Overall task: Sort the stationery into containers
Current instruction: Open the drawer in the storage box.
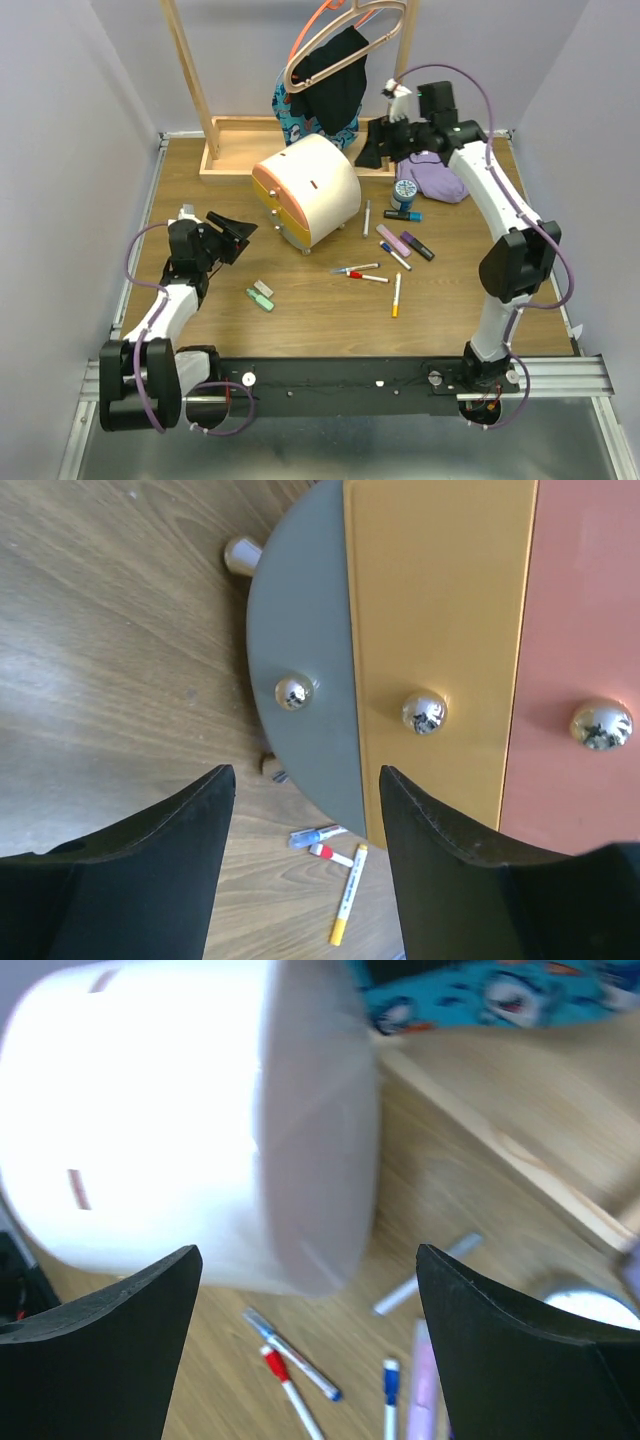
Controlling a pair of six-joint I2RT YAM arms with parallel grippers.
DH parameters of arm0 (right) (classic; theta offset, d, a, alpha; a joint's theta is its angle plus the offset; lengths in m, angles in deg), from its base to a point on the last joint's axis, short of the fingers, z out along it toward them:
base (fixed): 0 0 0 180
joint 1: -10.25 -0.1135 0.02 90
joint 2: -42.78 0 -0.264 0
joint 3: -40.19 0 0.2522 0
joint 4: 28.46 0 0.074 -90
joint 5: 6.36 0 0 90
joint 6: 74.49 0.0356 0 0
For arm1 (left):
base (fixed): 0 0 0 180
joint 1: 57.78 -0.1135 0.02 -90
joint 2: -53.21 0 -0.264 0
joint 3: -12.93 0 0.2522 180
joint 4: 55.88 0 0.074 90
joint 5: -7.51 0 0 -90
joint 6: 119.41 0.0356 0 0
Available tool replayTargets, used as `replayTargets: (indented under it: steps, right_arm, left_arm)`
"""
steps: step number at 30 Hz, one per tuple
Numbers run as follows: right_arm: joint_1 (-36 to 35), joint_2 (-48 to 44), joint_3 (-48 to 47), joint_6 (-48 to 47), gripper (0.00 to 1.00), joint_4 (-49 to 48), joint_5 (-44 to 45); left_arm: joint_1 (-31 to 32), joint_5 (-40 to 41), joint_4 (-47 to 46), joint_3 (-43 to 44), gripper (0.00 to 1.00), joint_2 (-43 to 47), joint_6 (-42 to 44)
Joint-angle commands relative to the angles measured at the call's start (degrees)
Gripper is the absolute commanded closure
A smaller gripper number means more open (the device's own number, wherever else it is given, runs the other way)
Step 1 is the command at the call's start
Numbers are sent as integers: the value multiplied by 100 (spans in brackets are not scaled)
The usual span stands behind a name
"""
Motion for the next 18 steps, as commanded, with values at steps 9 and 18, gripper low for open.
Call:
replayTargets:
  steps: [9, 18]
  right_arm:
    - [-1209, 500, -1122, 407, 5, -270, 508]
    - [-1314, 641, -1246, 293, 5, -270, 675]
  left_arm:
    - [13, -1118, -2375, 110, 49, -1906, -987]
    - [118, -1681, -3353, 708, 61, -3427, -1647]
